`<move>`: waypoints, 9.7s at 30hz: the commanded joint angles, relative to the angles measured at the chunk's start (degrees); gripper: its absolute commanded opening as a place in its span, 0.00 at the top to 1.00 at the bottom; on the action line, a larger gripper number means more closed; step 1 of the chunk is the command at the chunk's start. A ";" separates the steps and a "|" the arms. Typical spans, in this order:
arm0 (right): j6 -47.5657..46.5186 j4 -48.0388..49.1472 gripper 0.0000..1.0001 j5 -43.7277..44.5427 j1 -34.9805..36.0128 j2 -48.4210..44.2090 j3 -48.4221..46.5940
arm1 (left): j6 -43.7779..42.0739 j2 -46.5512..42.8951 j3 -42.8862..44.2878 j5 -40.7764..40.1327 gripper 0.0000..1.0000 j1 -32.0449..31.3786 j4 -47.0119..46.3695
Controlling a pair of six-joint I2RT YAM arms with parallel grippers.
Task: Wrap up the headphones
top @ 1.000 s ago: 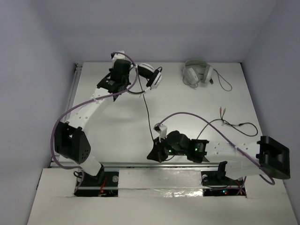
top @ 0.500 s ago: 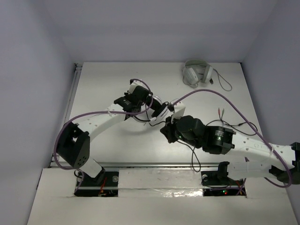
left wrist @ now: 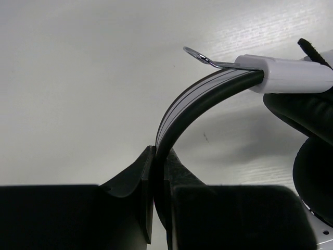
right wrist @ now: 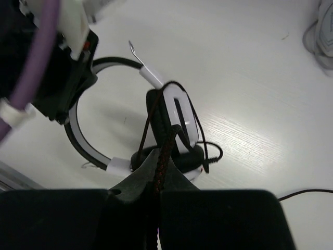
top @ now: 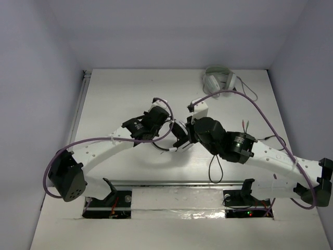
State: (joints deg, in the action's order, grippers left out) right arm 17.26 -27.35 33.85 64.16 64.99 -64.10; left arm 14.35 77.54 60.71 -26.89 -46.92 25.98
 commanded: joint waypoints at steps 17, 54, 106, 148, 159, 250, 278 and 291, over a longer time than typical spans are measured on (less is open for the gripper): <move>6.21 2.30 1.00 -23.55 -0.62 -7.87 7.67 | 6.74 -2.48 7.05 24.52 1.00 18.09 -13.06; -5.39 3.80 1.00 -4.93 -3.60 2.68 -4.73 | 3.86 -9.50 -9.29 18.09 1.00 -0.36 -8.85; 5.59 25.50 1.00 -28.12 -27.77 -6.20 14.43 | -3.54 -21.11 -0.78 64.07 1.00 10.08 -18.50; 8.06 23.23 0.73 -20.39 -28.92 -3.65 12.60 | -2.06 -13.73 10.84 73.57 1.00 16.68 -17.09; 12.09 42.64 0.64 -39.11 -28.92 -4.78 26.47 | 11.49 -11.18 17.07 62.42 1.00 20.55 -23.35; 13.94 62.94 1.00 -49.49 -27.60 32.40 24.62 | 17.38 -2.22 33.51 43.08 1.00 31.97 -21.49; 9.66 -3.22 1.00 -16.98 0.35 -9.89 3.20 | 0.33 10.97 23.24 0.27 1.00 28.47 -15.17; -2.75 -4.12 1.00 1.55 0.35 -4.35 -10.43 | -4.33 7.64 12.95 -5.19 1.00 8.78 -8.67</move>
State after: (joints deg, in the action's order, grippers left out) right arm 19.35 -32.01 27.62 64.23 60.38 -71.26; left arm 9.65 90.13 75.53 -31.22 -37.65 18.74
